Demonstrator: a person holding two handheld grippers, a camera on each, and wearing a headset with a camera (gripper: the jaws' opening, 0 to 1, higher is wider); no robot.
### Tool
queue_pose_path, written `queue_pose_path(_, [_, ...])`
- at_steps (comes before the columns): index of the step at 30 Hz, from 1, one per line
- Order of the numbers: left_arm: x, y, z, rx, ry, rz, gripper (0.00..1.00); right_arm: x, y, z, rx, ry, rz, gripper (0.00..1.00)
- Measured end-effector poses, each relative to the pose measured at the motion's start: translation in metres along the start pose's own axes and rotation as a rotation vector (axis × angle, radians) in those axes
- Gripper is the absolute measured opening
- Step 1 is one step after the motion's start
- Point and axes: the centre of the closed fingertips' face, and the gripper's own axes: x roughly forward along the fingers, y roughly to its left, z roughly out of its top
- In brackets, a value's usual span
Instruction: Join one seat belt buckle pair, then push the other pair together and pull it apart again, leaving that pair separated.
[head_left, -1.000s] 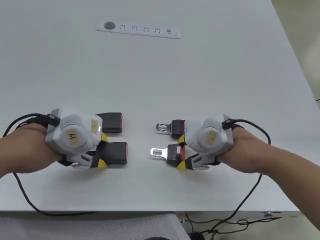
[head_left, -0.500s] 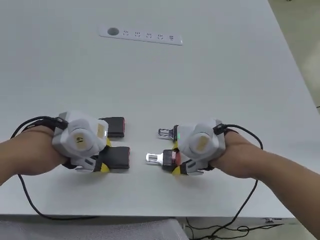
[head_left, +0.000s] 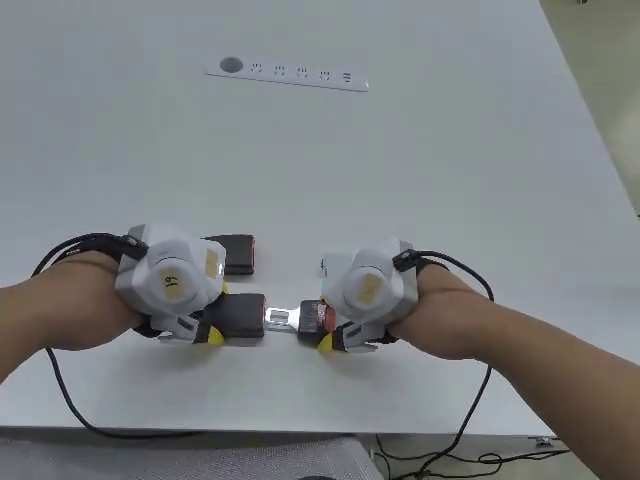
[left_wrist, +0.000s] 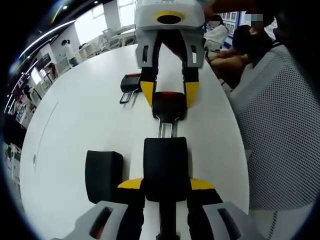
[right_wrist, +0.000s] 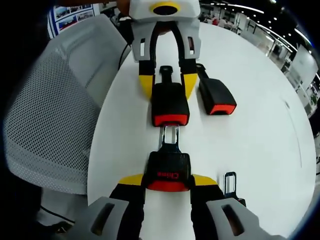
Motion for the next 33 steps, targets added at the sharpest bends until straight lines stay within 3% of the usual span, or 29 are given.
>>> queue_pose_path(10, [0.000, -0.001, -0.001, 0.015, 0.019, 0.010, 0.33, 0.004, 0.000, 0.009, -0.063, -0.008, -0.002, 0.33])
queue_pose_path(20, [0.001, -0.001, -0.001, 0.025, -0.005, -0.020, 0.33, 0.006, -0.005, 0.011, -0.029, -0.057, 0.013, 0.30])
queue_pose_path(33, [0.001, -0.002, 0.001, 0.039, -0.006, -0.047, 0.32, 0.008, -0.004, 0.020, 0.002, -0.046, -0.004, 0.29])
